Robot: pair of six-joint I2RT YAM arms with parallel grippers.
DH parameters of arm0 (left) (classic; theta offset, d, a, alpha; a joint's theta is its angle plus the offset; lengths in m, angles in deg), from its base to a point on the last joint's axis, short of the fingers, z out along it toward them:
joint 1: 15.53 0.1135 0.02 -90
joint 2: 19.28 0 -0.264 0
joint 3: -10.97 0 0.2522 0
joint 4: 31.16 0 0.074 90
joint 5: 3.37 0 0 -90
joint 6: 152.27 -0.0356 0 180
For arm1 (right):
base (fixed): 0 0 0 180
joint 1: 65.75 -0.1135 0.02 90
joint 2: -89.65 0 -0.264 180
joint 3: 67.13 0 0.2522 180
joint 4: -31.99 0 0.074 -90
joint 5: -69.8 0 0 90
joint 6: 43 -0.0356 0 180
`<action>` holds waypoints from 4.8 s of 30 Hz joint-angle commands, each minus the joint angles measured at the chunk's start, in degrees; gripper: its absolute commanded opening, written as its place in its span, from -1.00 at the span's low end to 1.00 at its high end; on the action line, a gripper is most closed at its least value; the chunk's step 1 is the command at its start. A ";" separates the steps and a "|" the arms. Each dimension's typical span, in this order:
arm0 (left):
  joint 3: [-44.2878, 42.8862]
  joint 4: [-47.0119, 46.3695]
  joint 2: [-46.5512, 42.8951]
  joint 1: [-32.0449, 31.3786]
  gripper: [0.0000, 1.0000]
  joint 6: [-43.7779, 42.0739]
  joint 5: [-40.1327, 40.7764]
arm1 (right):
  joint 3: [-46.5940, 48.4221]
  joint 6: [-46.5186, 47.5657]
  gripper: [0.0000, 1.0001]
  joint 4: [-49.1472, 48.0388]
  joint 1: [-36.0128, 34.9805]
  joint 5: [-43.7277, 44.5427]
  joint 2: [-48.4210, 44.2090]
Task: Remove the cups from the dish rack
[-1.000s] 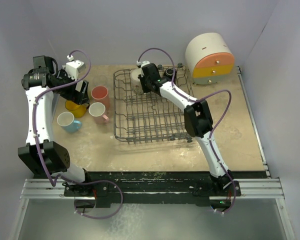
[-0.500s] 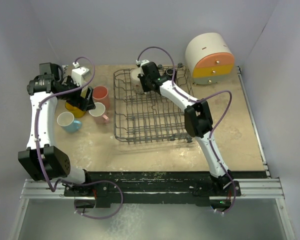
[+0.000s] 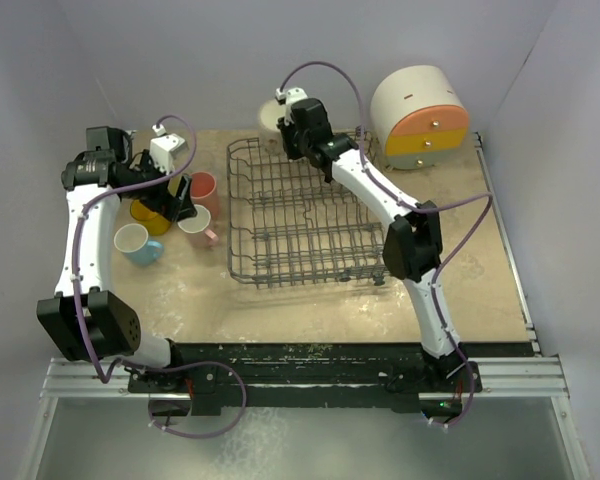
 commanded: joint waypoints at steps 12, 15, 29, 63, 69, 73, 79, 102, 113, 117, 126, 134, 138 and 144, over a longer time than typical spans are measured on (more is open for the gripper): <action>2.76 -10.10 -6.14 -1.99 0.99 -10.50 -7.30 | -15.67 -13.24 -1.00 -9.16 -0.43 -10.67 -27.60; 4.52 -11.54 -7.74 -2.08 0.99 -13.05 -8.02 | -21.57 -17.28 -1.00 -8.98 -0.41 -15.07 -32.96; 15.63 -24.44 -22.75 -4.39 0.98 -23.26 -16.69 | -51.20 -55.53 -1.00 -40.62 -0.22 -45.60 -47.29; 9.44 -44.49 -24.85 -6.28 0.54 2.58 -23.46 | -64.67 -97.51 -1.00 -92.58 -7.07 -42.57 -45.78; 9.14 -44.57 -24.72 -6.72 0.27 2.89 -23.13 | -62.39 -100.95 -1.00 -97.99 -9.07 -39.69 -43.35; 8.98 -44.49 -24.69 -6.75 0.17 3.16 -23.08 | -60.25 -101.27 -1.00 -98.36 -10.52 -38.91 -42.23; 8.69 -44.74 -24.65 -6.83 -0.14 3.69 -23.14 | -60.95 -101.60 -1.00 -98.24 -11.09 -38.05 -42.00; 7.37 -22.05 -23.03 -6.82 -1.00 -3.09 -9.76 | -71.21 -91.83 0.69 -82.18 -6.70 -41.27 -45.62; 6.84 -1.87 -21.75 -6.75 -1.00 -19.94 8.25 | -77.38 -78.21 0.69 -61.50 6.14 -43.78 -52.73; 3.85 7.32 -17.35 -6.75 -1.00 -22.93 13.66 | -78.39 -74.18 0.68 -56.64 10.88 -45.14 -54.07; 6.72 11.40 -11.07 -6.80 -1.00 -25.18 25.91 | -71.47 -55.47 0.69 -34.35 17.44 -40.95 -57.36; 13.64 3.09 -3.68 -6.71 -1.00 -23.50 32.64 | -64.20 -45.87 0.74 -23.93 18.22 -34.00 -57.38; 16.65 -0.52 -0.92 -6.80 -1.00 -23.57 32.83 | -63.66 -44.74 0.74 -22.85 18.48 -33.56 -57.19; 17.00 -3.71 3.95 -6.82 -1.00 -21.57 33.73 | -62.36 -42.44 0.75 -20.63 18.76 -32.40 -56.58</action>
